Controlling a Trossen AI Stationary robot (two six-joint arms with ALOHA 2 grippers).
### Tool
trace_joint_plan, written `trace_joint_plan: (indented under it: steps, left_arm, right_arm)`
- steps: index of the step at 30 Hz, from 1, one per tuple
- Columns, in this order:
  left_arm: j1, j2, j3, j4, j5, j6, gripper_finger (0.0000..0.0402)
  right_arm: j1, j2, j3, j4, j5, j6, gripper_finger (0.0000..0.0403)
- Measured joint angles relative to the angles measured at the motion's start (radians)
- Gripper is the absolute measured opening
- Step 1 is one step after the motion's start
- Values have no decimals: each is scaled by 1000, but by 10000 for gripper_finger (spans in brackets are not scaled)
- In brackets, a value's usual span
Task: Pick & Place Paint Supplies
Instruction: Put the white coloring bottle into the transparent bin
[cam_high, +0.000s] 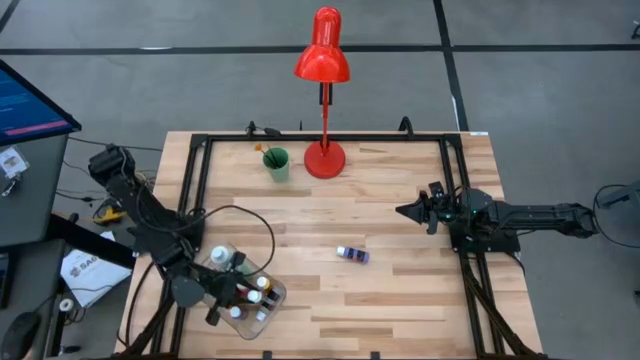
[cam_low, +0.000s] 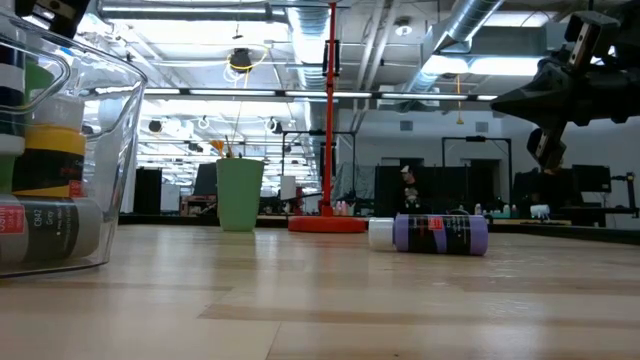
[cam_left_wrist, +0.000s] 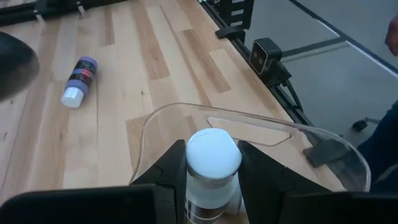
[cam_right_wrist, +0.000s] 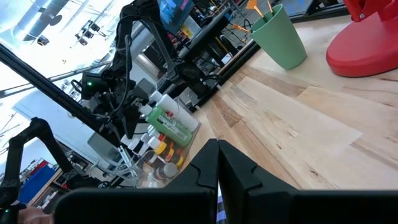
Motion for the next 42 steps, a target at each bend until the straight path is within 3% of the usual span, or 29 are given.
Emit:
trace_joint_plan:
  steps: [10, 18, 25, 42]
  left_arm:
    - [36, -6, -3, 45, 142, 128, 94]
    - [135, -6, -2, 52, 395, 279, 94]
    - [201, -3, 23, 35, 513, 342, 94]
    - [206, -52, 31, 16, 529, 221, 94]
  right_arm:
    - [0, 0, 0, 1, 0, 0, 0]
    - [0, 0, 0, 1, 0, 0, 0]
    - [0, 0, 0, 1, 0, 0, 0]
    - [0, 0, 0, 1, 0, 0, 0]
